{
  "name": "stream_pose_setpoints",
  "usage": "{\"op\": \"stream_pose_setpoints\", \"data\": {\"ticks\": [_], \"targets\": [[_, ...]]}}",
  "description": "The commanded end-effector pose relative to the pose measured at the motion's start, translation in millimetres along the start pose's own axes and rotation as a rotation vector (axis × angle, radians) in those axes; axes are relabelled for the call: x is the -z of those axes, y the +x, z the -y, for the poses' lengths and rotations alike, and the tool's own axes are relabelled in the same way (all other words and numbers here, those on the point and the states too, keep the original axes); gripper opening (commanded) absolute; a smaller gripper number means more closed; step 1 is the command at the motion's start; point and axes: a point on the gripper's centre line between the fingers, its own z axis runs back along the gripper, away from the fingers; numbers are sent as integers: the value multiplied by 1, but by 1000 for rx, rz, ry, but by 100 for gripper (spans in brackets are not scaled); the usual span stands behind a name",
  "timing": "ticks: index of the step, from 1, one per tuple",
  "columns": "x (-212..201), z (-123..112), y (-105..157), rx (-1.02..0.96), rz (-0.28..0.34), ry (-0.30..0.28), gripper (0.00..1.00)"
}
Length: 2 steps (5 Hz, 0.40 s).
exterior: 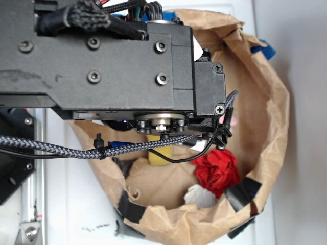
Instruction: Grab the green sponge.
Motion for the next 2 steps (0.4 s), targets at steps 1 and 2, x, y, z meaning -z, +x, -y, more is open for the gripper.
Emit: {"op": "stream_pose_setpoints", "data": {"ticks": [1,2], "targets": [[-10,-3,9,-21,10,-37,100],[16,9,8,-21,37,-77,100]]}}
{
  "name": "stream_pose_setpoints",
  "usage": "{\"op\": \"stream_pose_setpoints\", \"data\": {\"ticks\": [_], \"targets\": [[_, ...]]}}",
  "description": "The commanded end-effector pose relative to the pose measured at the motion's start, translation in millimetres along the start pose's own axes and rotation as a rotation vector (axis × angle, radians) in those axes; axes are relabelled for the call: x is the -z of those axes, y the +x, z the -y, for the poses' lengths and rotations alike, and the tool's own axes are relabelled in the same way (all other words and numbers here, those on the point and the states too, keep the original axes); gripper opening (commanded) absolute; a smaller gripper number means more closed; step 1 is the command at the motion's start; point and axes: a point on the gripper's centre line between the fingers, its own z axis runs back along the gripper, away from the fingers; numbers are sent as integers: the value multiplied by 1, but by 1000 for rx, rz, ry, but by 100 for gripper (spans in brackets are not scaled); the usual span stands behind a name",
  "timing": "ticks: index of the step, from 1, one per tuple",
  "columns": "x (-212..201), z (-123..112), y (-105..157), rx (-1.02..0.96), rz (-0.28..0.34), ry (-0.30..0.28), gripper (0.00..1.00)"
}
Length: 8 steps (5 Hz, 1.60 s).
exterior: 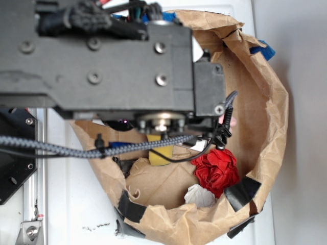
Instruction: Grab the green sponge.
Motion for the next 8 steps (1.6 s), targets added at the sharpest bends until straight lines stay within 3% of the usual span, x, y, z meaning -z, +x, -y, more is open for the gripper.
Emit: {"op": "stream_pose_setpoints", "data": {"ticks": [1,2,3,4,6,8], "targets": [[39,14,5,-35,54,-88,100],[58,19,7,1,39,-80,100],[74,15,6,9,6,-113,100],[89,10,7,24,3,-89,100],[102,5,9,15,28,-89,100],[121,11,6,11,54,-26,100]]}}
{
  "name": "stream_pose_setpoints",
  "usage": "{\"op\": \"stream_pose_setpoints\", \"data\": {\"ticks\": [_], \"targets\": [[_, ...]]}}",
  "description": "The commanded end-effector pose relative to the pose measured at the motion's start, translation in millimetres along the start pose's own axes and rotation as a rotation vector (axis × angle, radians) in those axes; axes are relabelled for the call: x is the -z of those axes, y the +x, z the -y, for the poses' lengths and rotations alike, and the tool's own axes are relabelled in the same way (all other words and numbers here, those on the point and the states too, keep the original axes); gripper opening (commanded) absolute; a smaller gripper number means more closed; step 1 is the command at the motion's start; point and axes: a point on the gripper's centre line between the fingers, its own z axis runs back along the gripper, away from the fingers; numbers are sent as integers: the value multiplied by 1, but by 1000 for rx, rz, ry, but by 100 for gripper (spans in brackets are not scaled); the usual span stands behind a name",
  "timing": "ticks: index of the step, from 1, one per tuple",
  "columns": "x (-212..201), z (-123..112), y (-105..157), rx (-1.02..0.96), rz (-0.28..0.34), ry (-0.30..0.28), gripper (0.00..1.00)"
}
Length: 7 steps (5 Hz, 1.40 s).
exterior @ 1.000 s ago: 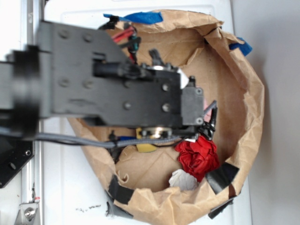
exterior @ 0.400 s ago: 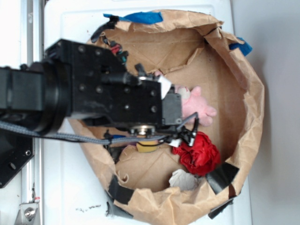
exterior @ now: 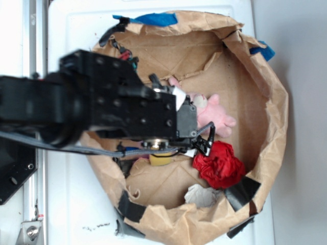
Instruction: Grab the green sponge.
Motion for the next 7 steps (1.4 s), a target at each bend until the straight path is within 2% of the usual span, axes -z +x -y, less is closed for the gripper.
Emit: {"op": "stream_pose_setpoints", "data": {"ticks": [1,3,4,5,6,7], "targets": [[0,4,3,-23,30,-7,0],[-2,3,5,-18,34,-11,0],[-25,7,9,106,86,-54,0],[-75,11,15,349,254,-125,0],[-117,4,29,488,293,-183,0],[-146,0,39,627,255,-199,0]]}}
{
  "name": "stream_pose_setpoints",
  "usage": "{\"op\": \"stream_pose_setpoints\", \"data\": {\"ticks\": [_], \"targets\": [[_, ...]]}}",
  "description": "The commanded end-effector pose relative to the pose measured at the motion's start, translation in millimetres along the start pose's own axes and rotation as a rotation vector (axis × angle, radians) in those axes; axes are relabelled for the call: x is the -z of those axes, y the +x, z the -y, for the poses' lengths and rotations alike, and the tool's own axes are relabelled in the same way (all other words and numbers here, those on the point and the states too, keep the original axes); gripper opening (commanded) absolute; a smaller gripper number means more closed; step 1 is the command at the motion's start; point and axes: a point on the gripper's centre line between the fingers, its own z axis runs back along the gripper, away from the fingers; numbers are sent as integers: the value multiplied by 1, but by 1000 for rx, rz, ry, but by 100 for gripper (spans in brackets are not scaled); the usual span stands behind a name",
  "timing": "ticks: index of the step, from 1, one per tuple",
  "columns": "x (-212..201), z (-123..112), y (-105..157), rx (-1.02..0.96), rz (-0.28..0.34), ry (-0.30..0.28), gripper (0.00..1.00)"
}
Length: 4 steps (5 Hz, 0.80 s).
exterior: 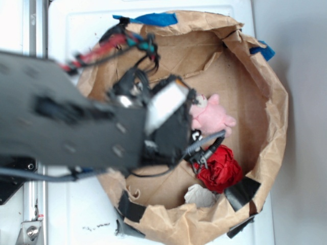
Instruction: Grab the green sponge.
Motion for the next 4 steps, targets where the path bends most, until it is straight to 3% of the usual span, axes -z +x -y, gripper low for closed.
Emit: {"op": "stream_pose_setpoints", "data": {"ticks": [1,2,4], "targets": [[-55,-10,36,224,-126,-120,0],[-62,-13,40,234,-146,-128,0],[-59,-11,35,187,-118,-58,0]]}}
